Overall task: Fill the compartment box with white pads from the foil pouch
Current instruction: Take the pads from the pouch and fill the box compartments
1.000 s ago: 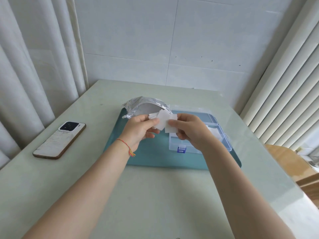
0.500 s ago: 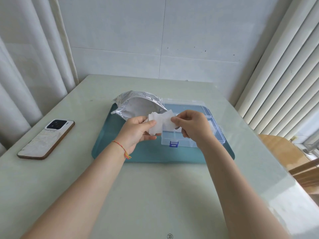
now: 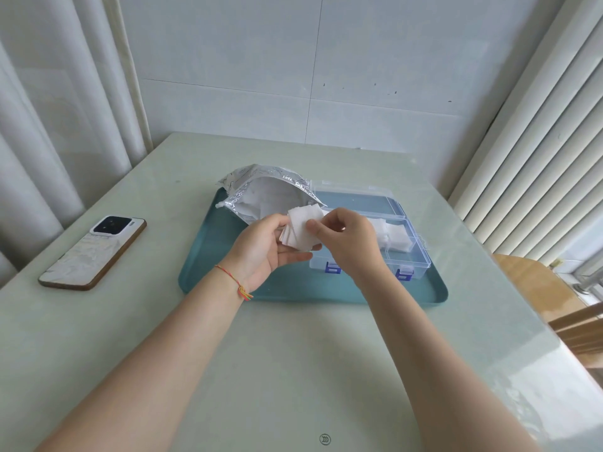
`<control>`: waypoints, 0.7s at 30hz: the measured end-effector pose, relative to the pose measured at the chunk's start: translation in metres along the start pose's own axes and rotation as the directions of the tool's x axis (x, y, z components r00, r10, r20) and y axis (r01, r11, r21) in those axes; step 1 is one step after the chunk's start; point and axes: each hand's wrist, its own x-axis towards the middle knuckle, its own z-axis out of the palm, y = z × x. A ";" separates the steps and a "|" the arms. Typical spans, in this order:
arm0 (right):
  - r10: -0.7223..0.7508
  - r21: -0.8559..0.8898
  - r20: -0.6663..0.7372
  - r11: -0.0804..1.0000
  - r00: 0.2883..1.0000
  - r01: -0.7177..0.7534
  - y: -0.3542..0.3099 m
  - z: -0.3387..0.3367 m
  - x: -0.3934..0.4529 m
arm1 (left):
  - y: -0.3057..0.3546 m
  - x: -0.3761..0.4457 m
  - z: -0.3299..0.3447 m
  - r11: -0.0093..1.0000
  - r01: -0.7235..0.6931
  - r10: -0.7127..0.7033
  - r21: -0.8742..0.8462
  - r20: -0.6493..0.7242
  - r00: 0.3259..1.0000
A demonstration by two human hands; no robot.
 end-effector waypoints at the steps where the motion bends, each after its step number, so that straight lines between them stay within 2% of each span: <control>1: -0.010 -0.019 -0.006 1.000 1.000 0.010 -0.001 0.000 -0.001 | -0.001 0.000 0.000 1.000 -0.009 0.009 0.001 0.001 1.000; 7: -0.025 -0.180 -0.021 0.983 0.999 0.021 0.003 0.001 0.001 | -0.004 0.002 -0.001 0.998 -0.057 0.057 -0.006 -0.044 0.997; 21: -0.023 -0.238 0.004 0.971 1.000 0.023 0.001 0.000 -0.002 | -0.007 0.003 -0.001 0.997 -0.072 0.073 0.015 -0.093 0.993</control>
